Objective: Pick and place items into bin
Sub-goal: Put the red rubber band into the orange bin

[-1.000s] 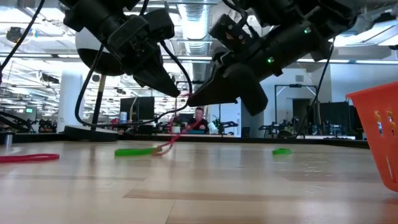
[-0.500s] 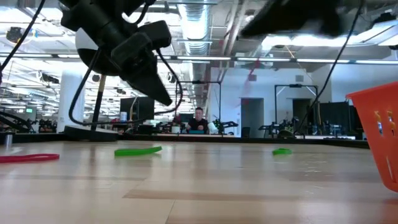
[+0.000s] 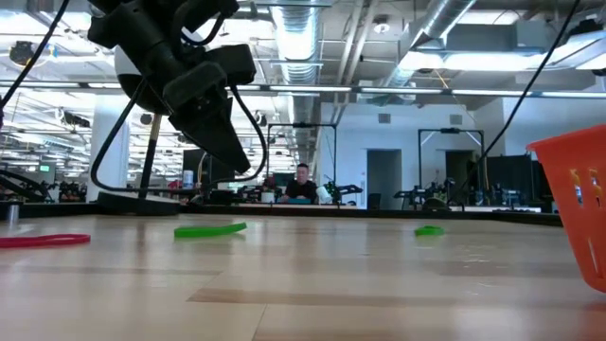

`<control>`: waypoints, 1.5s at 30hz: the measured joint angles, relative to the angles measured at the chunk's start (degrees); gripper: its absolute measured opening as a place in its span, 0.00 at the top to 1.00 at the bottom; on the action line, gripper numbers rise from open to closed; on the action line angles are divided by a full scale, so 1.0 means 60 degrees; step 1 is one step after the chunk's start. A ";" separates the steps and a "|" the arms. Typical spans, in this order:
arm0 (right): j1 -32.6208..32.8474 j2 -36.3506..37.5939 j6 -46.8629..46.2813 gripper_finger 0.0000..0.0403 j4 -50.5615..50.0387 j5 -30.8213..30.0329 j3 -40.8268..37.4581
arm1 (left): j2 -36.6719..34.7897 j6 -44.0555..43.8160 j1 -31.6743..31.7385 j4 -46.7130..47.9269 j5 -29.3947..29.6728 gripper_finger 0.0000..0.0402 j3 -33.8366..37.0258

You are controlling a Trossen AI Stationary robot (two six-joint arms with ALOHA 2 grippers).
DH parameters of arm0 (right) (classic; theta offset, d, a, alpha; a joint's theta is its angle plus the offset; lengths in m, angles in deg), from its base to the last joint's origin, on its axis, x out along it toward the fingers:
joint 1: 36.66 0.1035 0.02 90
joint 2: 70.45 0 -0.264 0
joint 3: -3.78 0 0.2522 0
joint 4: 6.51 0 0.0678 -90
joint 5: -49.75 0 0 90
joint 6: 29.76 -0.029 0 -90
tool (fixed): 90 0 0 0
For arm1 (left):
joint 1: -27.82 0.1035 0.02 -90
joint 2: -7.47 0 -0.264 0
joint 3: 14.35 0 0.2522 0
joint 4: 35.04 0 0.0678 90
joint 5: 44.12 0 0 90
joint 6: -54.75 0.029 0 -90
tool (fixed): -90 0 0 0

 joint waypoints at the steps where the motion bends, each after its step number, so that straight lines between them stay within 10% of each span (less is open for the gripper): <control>1: 0.0062 -0.0144 -0.0147 1.00 -0.0159 -0.0045 -0.0001 | 0.0000 -0.0055 0.0000 -0.0006 -0.0003 0.72 0.0004; 32: -0.2053 -0.1126 -0.5224 0.91 -0.0487 0.3945 -0.0011 | 0.0004 -0.0757 -0.0015 0.0027 -0.0316 0.72 0.0003; 40: -0.2267 -0.1126 -0.3550 0.91 -0.0484 0.1897 -0.0008 | 0.0004 0.0031 0.0015 0.0060 -0.0565 0.72 0.0000; 45: -0.3009 -0.1126 -0.3222 0.91 -0.0484 0.1238 -0.0008 | 0.0004 0.0081 0.0016 0.0669 -0.2832 0.72 0.0000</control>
